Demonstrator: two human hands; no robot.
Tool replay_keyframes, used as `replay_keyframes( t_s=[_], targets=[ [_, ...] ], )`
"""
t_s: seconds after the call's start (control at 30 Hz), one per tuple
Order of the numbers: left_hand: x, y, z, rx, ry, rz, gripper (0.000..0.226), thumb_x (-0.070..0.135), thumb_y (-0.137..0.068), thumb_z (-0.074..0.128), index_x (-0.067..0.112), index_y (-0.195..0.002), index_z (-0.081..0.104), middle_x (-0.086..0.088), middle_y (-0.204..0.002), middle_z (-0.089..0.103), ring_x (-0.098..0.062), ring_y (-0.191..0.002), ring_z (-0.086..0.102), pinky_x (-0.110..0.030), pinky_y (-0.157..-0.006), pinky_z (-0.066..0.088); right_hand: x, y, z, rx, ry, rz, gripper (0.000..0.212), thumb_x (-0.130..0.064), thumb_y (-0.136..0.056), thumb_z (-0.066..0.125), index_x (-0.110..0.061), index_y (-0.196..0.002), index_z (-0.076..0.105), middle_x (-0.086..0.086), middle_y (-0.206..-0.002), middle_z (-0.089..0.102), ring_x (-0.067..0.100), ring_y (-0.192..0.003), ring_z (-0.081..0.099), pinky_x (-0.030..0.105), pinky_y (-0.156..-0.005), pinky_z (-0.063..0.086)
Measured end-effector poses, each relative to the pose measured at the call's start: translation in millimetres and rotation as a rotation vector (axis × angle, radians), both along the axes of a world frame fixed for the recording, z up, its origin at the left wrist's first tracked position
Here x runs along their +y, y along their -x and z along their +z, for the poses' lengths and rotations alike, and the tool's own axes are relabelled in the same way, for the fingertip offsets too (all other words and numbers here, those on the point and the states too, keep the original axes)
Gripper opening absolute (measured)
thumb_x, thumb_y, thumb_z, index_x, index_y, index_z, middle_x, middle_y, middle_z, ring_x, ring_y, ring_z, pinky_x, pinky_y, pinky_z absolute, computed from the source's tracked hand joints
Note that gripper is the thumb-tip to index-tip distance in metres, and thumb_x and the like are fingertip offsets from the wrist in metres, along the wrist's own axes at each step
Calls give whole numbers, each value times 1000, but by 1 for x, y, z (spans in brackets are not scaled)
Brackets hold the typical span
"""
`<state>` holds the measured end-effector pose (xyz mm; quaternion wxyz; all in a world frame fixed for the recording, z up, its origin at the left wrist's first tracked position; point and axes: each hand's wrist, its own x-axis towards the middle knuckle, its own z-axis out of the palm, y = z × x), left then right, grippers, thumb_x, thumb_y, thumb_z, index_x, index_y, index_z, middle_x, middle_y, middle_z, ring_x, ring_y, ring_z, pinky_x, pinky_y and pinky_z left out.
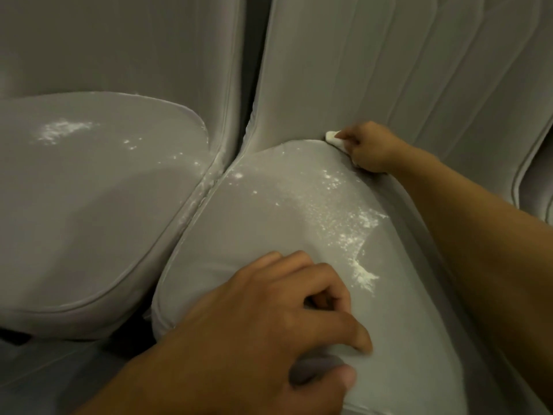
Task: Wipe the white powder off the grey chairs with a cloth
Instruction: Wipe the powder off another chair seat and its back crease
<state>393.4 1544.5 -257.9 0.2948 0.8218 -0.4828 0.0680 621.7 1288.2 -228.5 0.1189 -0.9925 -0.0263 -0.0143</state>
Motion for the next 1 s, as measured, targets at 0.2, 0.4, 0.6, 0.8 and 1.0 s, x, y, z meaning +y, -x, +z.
replay_keyframes(
  t_s=[0.2,0.4,0.6,0.8,1.0],
  targets=[
    [3,0,1,25,5,-17,24,45,-85,67,42,-108,73,18,-105,57,-4,-96,50,-27,-86,41,18,54,21,123,-91,272,31,-12,-102,53,-27,-125,68,-10,-120,60,10,-110,55,17,-92,35],
    [3,2,1,36,6,-17,25,43,-86,66,41,-109,73,19,-106,57,-5,-96,53,-27,-88,41,-17,82,26,-20,-196,91,31,-14,-102,53,-24,-127,67,-4,-123,63,18,-106,60,22,-91,39],
    [2,4,3,39,-19,-8,23,44,-88,65,43,-110,72,20,-108,56,-6,-99,53,-25,-89,40,-24,85,-2,-38,-32,-44,31,-23,-101,54,-27,-129,67,3,-139,59,28,-131,51,28,-107,36],
    [2,5,4,29,-26,8,22,44,-89,66,43,-110,72,22,-109,56,-6,-101,54,-25,-89,42,-5,125,17,124,-157,257,30,-17,-102,54,-28,-128,66,-10,-128,58,10,-114,53,21,-100,33],
    [1,5,2,28,-27,-1,23,42,-89,66,41,-111,72,21,-109,57,-7,-102,55,-30,-88,45,-24,102,-5,-147,-119,-103,29,-31,-101,54,-30,-127,68,-1,-136,61,27,-128,54,33,-106,41]
  ],
)
